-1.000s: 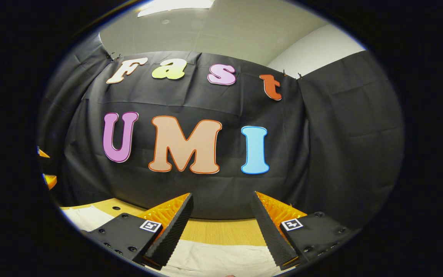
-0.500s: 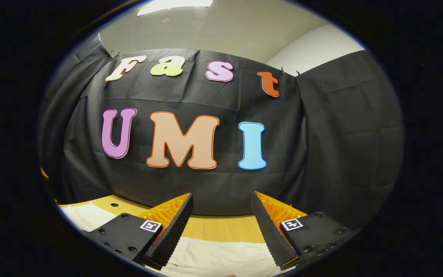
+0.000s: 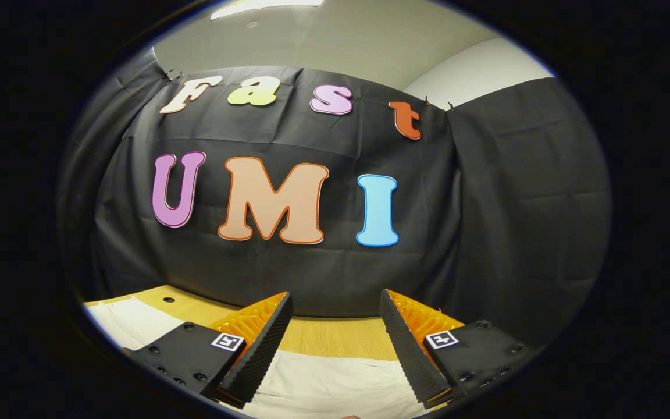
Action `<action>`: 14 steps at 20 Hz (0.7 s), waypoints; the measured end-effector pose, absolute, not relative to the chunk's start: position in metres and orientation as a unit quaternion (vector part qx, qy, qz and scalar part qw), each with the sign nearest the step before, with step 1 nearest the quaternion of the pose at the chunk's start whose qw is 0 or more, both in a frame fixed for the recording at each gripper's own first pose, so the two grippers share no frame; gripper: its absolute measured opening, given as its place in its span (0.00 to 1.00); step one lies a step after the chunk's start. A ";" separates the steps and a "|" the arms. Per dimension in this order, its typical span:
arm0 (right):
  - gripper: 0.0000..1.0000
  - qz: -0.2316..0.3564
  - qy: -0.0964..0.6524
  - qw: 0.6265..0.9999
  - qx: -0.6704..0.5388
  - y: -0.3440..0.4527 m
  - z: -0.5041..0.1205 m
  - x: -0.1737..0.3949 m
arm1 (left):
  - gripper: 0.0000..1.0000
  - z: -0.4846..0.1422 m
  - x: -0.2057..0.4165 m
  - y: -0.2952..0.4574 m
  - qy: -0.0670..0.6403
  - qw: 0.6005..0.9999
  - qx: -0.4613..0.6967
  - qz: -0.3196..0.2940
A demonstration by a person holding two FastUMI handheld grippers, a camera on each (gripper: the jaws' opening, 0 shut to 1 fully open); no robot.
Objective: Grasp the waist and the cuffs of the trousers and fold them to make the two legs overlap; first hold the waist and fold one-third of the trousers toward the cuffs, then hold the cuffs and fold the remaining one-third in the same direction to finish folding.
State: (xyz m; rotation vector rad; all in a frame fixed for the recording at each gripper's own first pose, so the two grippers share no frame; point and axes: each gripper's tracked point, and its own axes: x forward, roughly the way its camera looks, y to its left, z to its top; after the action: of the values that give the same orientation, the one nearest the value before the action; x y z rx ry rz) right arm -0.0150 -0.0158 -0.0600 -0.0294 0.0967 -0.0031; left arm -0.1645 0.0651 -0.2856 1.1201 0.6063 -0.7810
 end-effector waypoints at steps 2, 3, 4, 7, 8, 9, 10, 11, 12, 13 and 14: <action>0.97 -0.004 0.052 0.998 -0.019 -0.019 -0.064 -0.015 | 0.97 -0.298 -0.177 0.072 0.294 0.712 0.518 -0.373; 0.97 -0.005 0.054 0.998 -0.021 -0.020 -0.065 -0.015 | 0.97 -0.303 -0.183 0.077 0.304 0.702 0.521 -0.378; 0.97 -0.006 0.056 0.998 -0.022 -0.021 -0.066 -0.016 | 0.98 -0.307 -0.185 0.078 0.310 0.693 0.524 -0.385; 0.97 -0.010 0.061 0.998 -0.020 -0.026 -0.069 -0.016 | 0.97 -0.315 -0.189 0.084 0.316 0.669 0.539 -0.403; 0.97 -0.014 0.061 0.998 -0.021 -0.028 -0.069 -0.016 | 0.98 -0.320 -0.189 0.086 0.319 0.660 0.545 -0.408; 0.97 -0.016 0.062 0.998 -0.023 -0.031 -0.069 -0.016 | 0.98 -0.324 -0.191 0.086 0.324 0.651 0.548 -0.413; 0.97 -0.018 0.064 0.997 -0.028 -0.033 -0.071 -0.018 | 0.98 -0.326 -0.191 0.088 0.325 0.645 0.552 -0.417; 0.97 -0.021 0.065 0.997 -0.033 -0.036 -0.072 -0.019 | 0.97 -0.328 -0.188 0.085 0.320 0.643 0.556 -0.419; 0.97 -0.024 0.066 0.997 -0.036 -0.040 -0.072 -0.021 | 0.92 -0.330 -0.184 0.082 0.314 0.642 0.560 -0.420; 0.97 -0.028 0.068 0.997 -0.038 -0.043 -0.074 -0.023 | 0.92 -0.331 -0.181 0.083 0.312 0.641 0.562 -0.420; 0.97 -0.031 0.071 0.996 -0.037 -0.046 -0.076 -0.026 | 0.91 -0.332 -0.176 0.082 0.308 0.642 0.563 -0.420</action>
State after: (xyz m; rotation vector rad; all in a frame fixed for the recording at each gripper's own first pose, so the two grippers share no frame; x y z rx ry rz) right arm -0.0256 -0.0458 -0.0757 -0.0750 0.1424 -0.0628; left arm -0.1757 0.0818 -0.3318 1.2830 0.7032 -0.9572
